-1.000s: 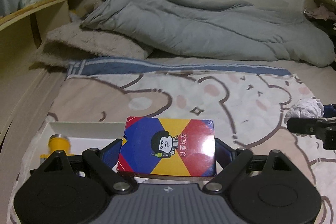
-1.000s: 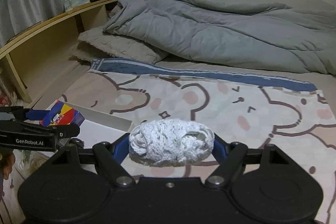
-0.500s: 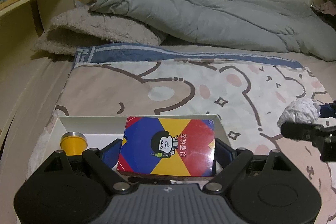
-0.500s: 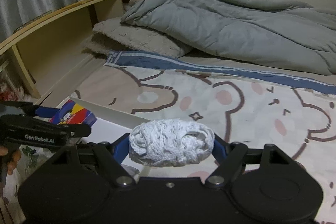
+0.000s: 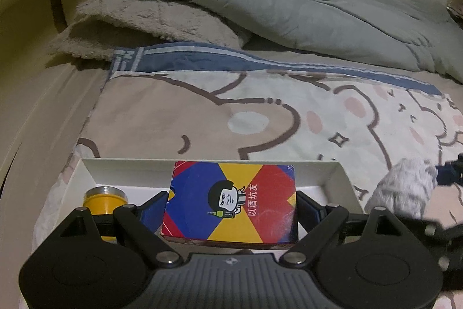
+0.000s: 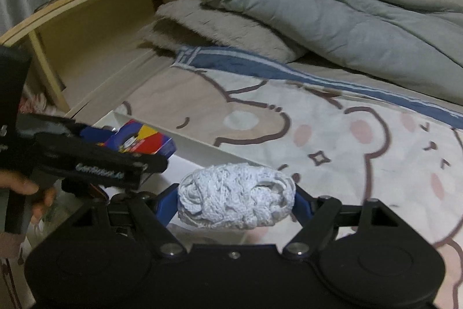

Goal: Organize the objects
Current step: 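Lower the card box and foil ball into the lid and open both tools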

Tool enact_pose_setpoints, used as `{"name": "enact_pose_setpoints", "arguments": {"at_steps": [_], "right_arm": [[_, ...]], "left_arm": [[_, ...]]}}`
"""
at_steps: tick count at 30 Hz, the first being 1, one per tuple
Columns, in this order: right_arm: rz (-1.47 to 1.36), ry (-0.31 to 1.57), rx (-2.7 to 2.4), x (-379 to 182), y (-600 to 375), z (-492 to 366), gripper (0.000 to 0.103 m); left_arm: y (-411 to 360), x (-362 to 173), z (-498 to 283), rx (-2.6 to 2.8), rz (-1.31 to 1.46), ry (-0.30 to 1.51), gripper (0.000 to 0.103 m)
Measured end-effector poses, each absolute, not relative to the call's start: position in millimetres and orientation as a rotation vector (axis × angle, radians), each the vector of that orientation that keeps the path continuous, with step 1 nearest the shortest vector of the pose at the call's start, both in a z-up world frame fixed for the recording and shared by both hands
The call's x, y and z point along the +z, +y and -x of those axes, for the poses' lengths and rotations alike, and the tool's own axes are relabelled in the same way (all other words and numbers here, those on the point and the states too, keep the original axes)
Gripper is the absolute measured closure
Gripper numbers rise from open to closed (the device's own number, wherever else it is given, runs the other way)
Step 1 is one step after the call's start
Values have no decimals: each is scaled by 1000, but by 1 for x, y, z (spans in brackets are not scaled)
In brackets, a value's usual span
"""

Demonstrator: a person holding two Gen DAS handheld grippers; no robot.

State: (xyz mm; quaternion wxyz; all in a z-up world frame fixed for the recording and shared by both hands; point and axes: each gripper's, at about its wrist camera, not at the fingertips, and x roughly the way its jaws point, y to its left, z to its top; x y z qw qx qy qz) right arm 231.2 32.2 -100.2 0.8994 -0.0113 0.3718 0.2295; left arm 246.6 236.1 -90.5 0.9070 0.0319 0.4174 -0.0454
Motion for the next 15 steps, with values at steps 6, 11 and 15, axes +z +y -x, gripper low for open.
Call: {"name": "enact_pose_setpoints", "arguments": {"at_steps": [6,11,15], "right_arm": [[51,779,536,-107,55,-239,24],[91,775,574,-112,67,-239,21],[96,778,538,-115,68,-240,10]], "left_arm": [[244,-95,-254,-74,-47,863,13],[245,-100,-258,-105,-44,891,11],[243,-98,-256,-69,-66,868,5]]}}
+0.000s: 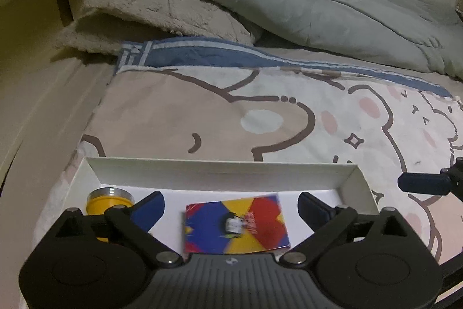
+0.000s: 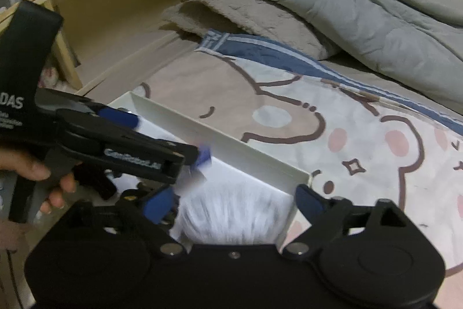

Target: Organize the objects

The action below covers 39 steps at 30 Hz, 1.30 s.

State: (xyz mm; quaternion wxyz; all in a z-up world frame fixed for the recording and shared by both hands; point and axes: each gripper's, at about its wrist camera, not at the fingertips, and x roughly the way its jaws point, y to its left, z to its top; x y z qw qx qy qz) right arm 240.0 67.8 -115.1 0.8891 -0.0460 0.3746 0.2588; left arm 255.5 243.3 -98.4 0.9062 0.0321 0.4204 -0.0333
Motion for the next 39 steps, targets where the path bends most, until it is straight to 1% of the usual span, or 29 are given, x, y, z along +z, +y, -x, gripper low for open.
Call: {"name": "enact_pose_setpoints", "arguments": {"at_steps": [16,26,34,39], "right_arm": [[80,803,516,-118,56,-239,10],[76,803,511,-111,53,-229,9],[92,770,508,-90,44,-211,3],[103,749,507,-74,38,-199,1]], "left_arm": [[240,-96,-247,-79,-56,881,5],[245,-82,-230,-79,-23,872,5],[252,-64,-200,-61,-26,864,5],[256,-49,-180,-27,-26,845,1]]}}
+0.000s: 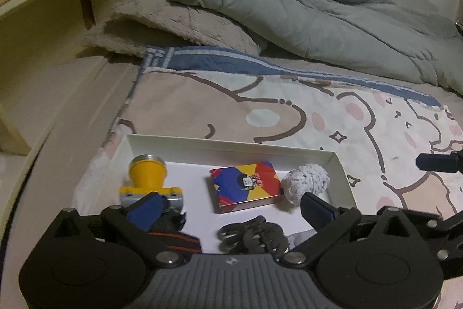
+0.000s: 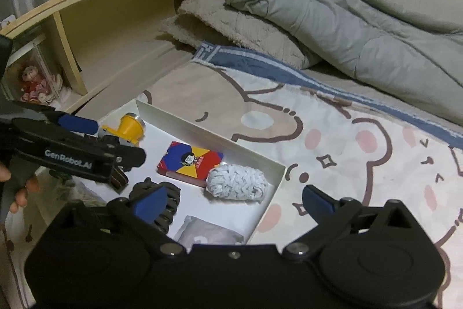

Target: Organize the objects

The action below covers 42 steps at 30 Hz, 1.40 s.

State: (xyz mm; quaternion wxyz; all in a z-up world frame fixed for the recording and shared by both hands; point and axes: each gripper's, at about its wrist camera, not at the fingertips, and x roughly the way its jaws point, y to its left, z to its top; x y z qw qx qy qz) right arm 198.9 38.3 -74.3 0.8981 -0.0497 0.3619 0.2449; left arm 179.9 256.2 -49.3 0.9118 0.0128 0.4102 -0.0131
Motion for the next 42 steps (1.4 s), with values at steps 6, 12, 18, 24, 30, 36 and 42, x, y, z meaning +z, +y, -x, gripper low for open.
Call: {"name": "enact_pose_setpoints", "arguments": {"at_steps": [6,12,18,24,30,36,42], "right_arm": [[83,736,514,-58,33,-185,0],[70,752,513,-46,25,-172,0],[53,770,488,-37,8,-159,0],[72,746,463,-29,-10,-141,0],[98,722,469,-21,-23,-118,0],[92,712,480,-17,-37,-99,0],[93,715,481,-17,-48,-82,0]], "left_arm": [[259,-33,-157,-10,-20,850,0],[255,-17,-134,4,-29,848,0],[246,-4,-109,-11,-22,831,0],[230,6,-87,2,-38,815,0],[212,9,-64,43,-97,791,0],[202,10,-37,31,-89,773,0],[188,10,-10,70,-118,742,0]]}}
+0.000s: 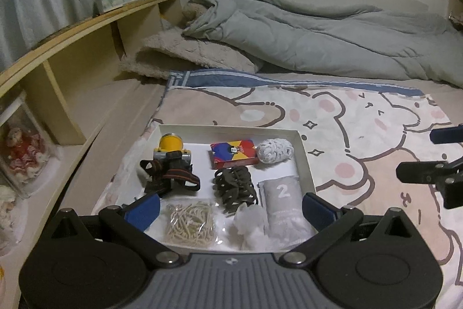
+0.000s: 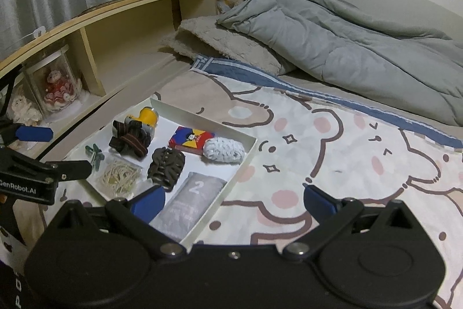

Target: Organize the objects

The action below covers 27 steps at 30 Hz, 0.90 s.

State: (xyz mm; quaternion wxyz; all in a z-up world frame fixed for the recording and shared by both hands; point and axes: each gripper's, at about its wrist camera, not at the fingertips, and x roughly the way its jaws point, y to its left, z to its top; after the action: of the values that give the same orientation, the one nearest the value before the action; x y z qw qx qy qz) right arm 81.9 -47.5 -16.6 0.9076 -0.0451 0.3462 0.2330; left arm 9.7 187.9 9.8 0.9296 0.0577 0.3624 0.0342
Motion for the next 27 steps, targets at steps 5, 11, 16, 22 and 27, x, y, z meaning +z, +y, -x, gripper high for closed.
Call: {"name": "enact_pose_setpoints", "arguments": {"at_steps": [5,11,16,22,27], "right_arm": [[103,708,486,-15,-56,-66,0],[117,728,483,-18,-62,-48,0],[117,737,481,-20,-65,-36,0],[95,747,480,-24,-68,-31,0],[96,753,464,-30,-69,-32,0]], "left_arm": [[187,8,8,61,-73,750,0],[182,5,26,55,-48,756,0],[180,-1,36,67,-26,766,0],[179,-6,46,65,-26,763,0],[178,-5,48,70,-35,747,0]]}}
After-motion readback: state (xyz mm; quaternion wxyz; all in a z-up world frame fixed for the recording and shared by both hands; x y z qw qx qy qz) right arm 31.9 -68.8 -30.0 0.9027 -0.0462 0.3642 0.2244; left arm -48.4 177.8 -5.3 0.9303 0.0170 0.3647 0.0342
